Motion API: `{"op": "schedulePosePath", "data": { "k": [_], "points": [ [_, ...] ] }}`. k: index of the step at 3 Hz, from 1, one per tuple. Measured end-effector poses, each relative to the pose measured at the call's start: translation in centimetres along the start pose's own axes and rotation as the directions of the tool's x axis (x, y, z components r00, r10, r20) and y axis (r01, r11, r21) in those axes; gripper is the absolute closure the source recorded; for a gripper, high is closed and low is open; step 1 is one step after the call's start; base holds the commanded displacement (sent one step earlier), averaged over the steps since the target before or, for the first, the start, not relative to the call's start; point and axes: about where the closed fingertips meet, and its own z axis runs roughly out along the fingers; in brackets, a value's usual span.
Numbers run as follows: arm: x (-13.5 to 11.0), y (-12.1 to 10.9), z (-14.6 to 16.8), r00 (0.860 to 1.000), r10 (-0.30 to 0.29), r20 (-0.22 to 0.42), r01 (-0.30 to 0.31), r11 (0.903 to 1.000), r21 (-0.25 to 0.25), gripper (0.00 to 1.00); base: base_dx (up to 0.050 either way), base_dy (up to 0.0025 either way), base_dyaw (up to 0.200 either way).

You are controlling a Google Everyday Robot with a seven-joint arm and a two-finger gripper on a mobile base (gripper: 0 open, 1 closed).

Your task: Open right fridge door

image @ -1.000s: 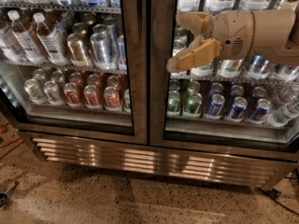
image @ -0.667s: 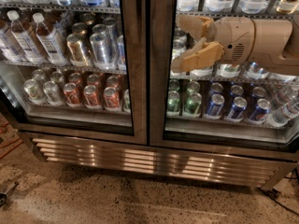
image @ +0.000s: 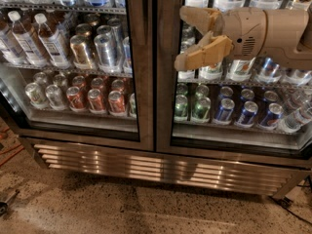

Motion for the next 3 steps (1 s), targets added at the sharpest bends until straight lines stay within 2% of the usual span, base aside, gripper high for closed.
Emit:
{"op": "schedulePosePath", "data": {
  "k": [1,2,3],
  "points": [
    [-0.8,-0.4,0.7,1.0,-0.01,-0.01,0.011,0.9986,0.052,0.0,0.0,0.0,0.0],
    [-1.8,-0.8,1.9,0.999,-0.039,-0.021,0.041,0.9926,0.115,0.0,0.0,0.0,0.0],
    [-1.8,-0.8,1.9,0.999,-0.039,-0.021,0.041,0.9926,0.115,0.0,0.0,0.0,0.0]
  ]
}}
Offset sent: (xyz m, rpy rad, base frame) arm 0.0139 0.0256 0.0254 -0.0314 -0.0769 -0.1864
